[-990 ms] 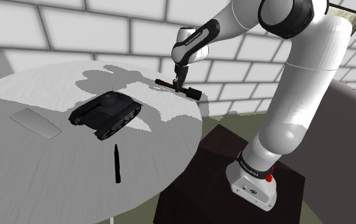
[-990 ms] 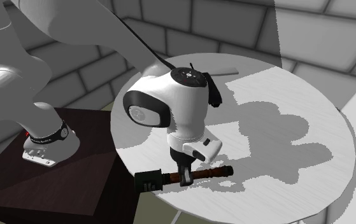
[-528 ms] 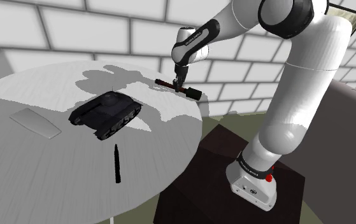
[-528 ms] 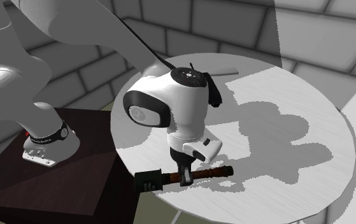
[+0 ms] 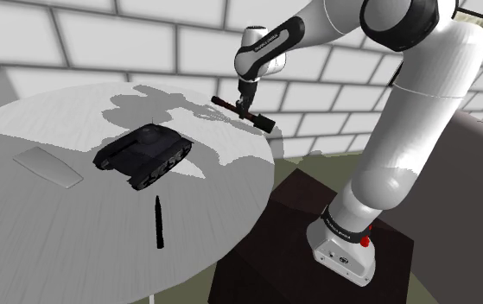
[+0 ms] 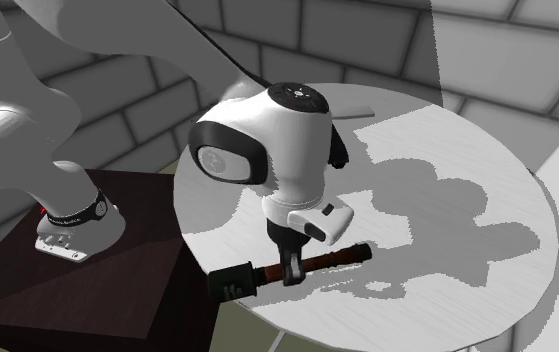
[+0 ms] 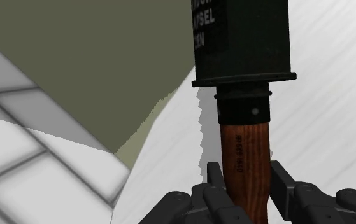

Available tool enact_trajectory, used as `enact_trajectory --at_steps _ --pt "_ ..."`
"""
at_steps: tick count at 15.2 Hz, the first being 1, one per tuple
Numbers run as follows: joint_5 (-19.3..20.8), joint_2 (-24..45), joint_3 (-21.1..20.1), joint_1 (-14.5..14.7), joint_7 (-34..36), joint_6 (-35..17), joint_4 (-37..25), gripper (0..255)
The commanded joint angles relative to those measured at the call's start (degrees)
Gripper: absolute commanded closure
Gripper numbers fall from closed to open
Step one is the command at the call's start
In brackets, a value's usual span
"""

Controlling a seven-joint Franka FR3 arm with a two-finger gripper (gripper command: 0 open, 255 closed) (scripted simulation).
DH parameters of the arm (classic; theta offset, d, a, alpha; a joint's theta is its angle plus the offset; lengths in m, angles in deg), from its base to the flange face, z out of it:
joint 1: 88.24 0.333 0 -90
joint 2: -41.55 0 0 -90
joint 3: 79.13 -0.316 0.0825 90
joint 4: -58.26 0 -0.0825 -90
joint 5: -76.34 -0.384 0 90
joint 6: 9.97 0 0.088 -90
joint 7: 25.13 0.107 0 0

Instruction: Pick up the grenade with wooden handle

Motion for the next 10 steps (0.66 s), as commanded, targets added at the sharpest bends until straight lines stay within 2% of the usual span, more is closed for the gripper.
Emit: enact_trajectory --at_steps 1,10 --pt "0.2 -1.1 0.0 0.1 0.2 1.3 -0.2 255" --pt "0.7 -4.1 0.1 0.3 0.2 6.4 -2.4 255"
